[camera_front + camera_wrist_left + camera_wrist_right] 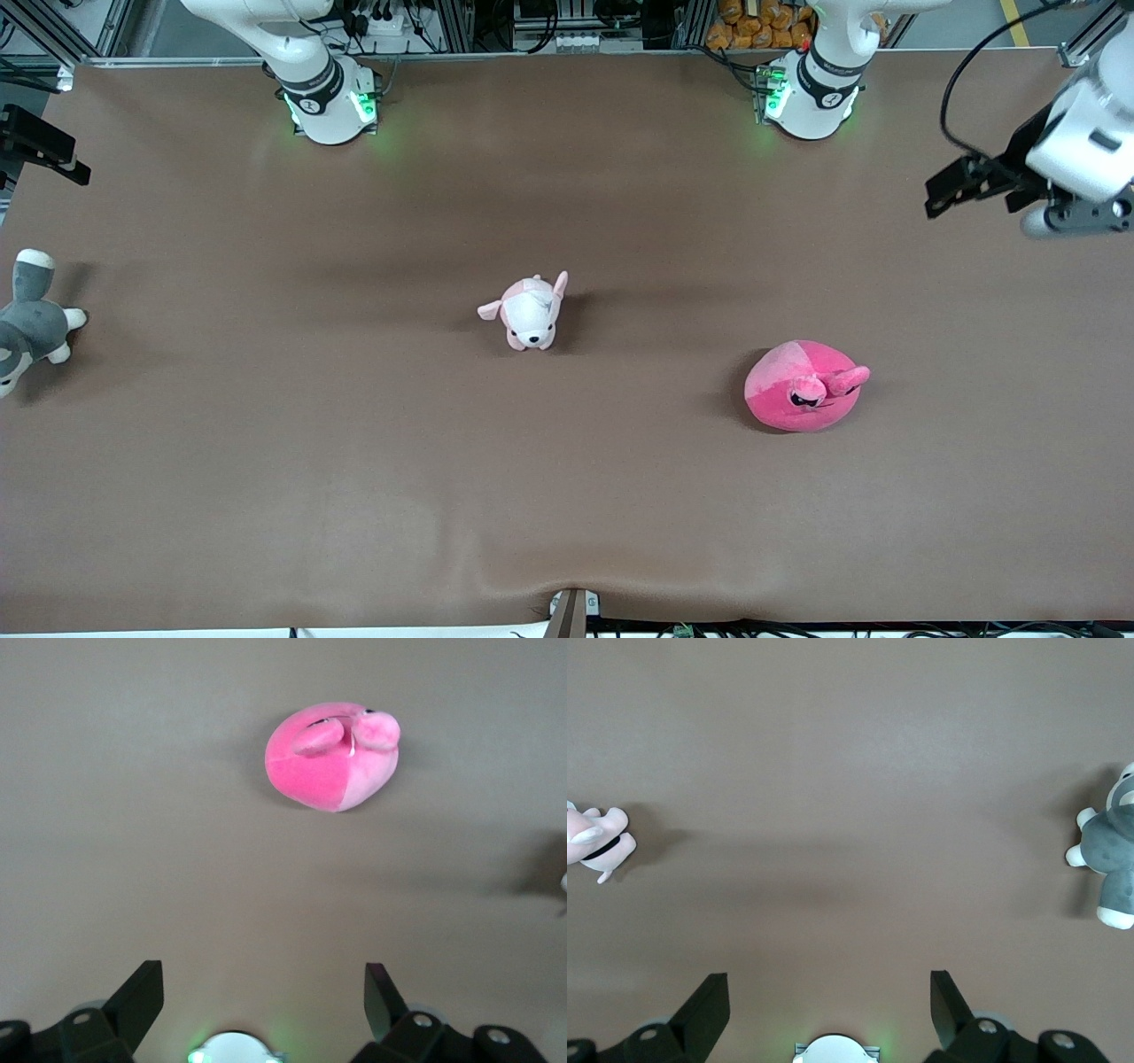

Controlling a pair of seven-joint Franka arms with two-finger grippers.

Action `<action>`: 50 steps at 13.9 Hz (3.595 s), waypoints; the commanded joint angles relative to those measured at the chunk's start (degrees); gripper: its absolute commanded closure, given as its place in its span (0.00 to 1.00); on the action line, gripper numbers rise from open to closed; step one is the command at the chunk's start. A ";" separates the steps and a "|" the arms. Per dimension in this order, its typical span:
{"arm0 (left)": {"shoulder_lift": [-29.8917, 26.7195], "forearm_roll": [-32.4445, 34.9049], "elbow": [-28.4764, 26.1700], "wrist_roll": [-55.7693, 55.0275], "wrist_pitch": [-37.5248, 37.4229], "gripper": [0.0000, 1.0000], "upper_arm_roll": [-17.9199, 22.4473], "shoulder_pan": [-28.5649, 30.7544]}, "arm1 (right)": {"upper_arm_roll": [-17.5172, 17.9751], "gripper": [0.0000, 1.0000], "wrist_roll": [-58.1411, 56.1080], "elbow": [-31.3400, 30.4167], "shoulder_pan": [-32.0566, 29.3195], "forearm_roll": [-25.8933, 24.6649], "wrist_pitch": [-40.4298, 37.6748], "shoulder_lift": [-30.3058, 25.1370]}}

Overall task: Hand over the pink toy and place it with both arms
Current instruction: 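Move the left gripper toward the pink plush toy, then lower the left gripper and grasp the pink plush toy, then carry the pink toy toward the middle while the right gripper reaches in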

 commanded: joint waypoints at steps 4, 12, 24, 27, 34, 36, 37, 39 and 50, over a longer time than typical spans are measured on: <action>6.79 -3.60 2.72 -19.26 3.38 0.00 -0.07 0.76 | 0.45 0.00 -0.94 0.37 -0.92 0.49 -0.25 0.23; 15.85 -5.53 1.23 -40.99 11.21 0.00 0.28 2.34 | 0.45 0.00 -0.94 0.46 -1.09 0.49 -0.25 1.11; 18.04 -17.66 -12.92 -58.48 32.74 0.00 0.28 7.26 | 0.45 0.00 -0.85 0.81 -1.35 0.05 -0.16 1.90; 20.68 -18.37 -12.84 -61.65 35.82 0.00 0.28 6.74 | 0.36 0.00 -0.76 0.72 -1.36 0.05 -0.25 2.25; 23.15 -18.37 -13.01 -61.66 37.58 1.00 -0.16 5.16 | 0.45 0.00 -0.50 0.90 -0.83 -3.38 0.01 3.49; 23.15 -18.37 -13.01 -61.74 37.67 1.00 -0.16 4.80 | 0.36 0.00 -0.33 0.72 -1.44 -3.55 -0.16 4.80; 22.97 -18.37 -13.01 -61.74 37.67 1.00 -0.16 4.89 | 0.19 0.00 -0.15 0.63 -1.71 -3.47 -0.16 5.06; 22.36 -18.37 -12.93 -61.74 37.67 1.00 -0.16 4.80 | 0.18 0.00 -0.24 0.46 -2.76 -3.46 -0.08 5.24; 12.25 -17.49 -2.83 -78.85 37.06 1.00 -9.73 0.33 | 0.62 0.00 22.28 3.53 1.19 4.07 0.10 8.76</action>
